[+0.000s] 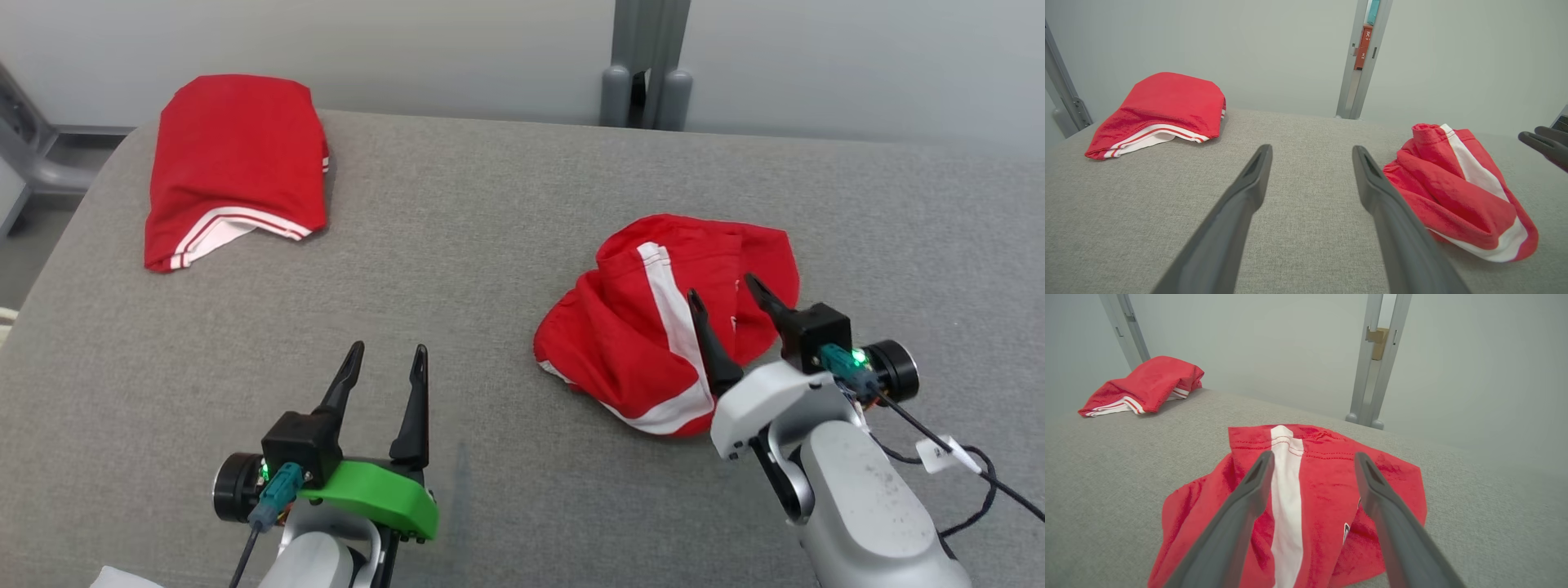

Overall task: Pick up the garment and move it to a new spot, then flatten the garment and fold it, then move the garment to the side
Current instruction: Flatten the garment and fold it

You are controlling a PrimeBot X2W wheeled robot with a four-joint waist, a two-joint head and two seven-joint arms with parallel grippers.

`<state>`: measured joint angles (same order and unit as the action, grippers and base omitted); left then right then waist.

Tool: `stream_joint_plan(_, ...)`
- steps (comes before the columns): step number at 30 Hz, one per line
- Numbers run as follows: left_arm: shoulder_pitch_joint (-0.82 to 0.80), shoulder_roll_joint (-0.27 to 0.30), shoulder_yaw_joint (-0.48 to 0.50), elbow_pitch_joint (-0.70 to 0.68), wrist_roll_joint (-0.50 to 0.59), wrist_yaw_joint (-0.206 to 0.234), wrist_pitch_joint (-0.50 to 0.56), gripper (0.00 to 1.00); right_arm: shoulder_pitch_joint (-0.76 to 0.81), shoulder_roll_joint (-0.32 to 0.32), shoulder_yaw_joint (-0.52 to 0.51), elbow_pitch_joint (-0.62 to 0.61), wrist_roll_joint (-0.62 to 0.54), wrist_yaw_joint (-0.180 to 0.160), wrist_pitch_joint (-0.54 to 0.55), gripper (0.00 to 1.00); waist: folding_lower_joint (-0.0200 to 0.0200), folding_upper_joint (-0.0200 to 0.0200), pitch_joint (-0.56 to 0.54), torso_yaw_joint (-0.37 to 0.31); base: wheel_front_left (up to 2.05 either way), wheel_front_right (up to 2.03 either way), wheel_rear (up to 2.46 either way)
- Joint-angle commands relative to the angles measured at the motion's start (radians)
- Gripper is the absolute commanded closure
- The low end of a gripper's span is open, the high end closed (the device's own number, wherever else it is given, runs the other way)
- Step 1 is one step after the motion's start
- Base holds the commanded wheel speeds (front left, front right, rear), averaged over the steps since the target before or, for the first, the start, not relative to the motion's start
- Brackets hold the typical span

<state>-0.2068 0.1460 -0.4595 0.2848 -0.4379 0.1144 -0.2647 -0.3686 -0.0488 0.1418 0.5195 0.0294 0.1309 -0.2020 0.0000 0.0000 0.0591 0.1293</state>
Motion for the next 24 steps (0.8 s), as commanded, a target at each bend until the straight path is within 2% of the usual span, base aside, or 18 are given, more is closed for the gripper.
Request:
stream_joint_plan(1,0.017,0.000,0.011,-0.012,0.009,-0.001,0.001,0.00,-0.034,-0.003,0.008,0.031,-0.011,0.000,0.007,0.00,0.0000,0.0000,0.028,0.043,0.00,0.00,0.00)
stream_joint_plan(6,0.027,-0.016,0.039,-0.030,0.034,-0.016,0.001,0.00,-0.150,-0.004,0.031,0.178,-0.040,0.000,0.041,0.00,0.0000,0.0000,0.054,0.085,0.00,0.00,0.00)
stream_joint_plan(11,0.029,-0.032,0.060,-0.024,0.051,-0.034,0.001,0.00,-0.226,-0.004,0.007,0.306,-0.062,0.000,0.057,0.00,0.0000,0.0000,0.071,0.117,0.00,0.00,0.00)
stream_joint_plan(12,0.030,-0.036,0.064,-0.021,0.052,-0.036,0.001,0.00,-0.240,-0.004,-0.005,0.330,-0.065,0.000,0.054,0.04,0.0000,0.0000,0.073,0.122,0.00,0.00,0.00)
stream_joint_plan(14,0.033,-0.043,0.073,-0.017,0.054,-0.044,0.001,0.00,-0.258,-0.003,-0.022,0.373,-0.070,0.000,0.049,0.52,0.0000,0.0000,0.072,0.128,0.00,0.00,0.00)
stream_joint_plan(15,0.035,-0.046,0.076,-0.015,0.057,-0.045,0.001,0.00,-0.264,-0.003,-0.026,0.389,-0.066,0.000,0.047,0.89,0.0000,0.0000,0.071,0.129,0.00,0.00,0.00)
stream_joint_plan(16,0.038,-0.048,0.083,-0.013,0.061,-0.048,0.001,0.00,-0.272,-0.003,-0.031,0.406,-0.060,0.000,0.038,1.00,0.0000,0.0000,0.069,0.129,0.00,0.00,0.00)
stream_joint_plan(20,0.053,-0.052,0.097,-0.005,0.075,-0.056,0.001,0.00,-0.290,-0.004,-0.028,0.448,-0.028,0.000,-0.001,1.00,0.0000,0.0000,0.054,0.109,0.00,0.00,0.00)
stream_joint_plan(24,0.071,-0.055,0.109,-0.006,0.087,-0.062,0.001,0.00,-0.294,-0.004,-0.056,0.435,0.019,0.000,-0.045,1.00,0.0000,0.0000,0.036,0.074,0.00,0.00,0.00)
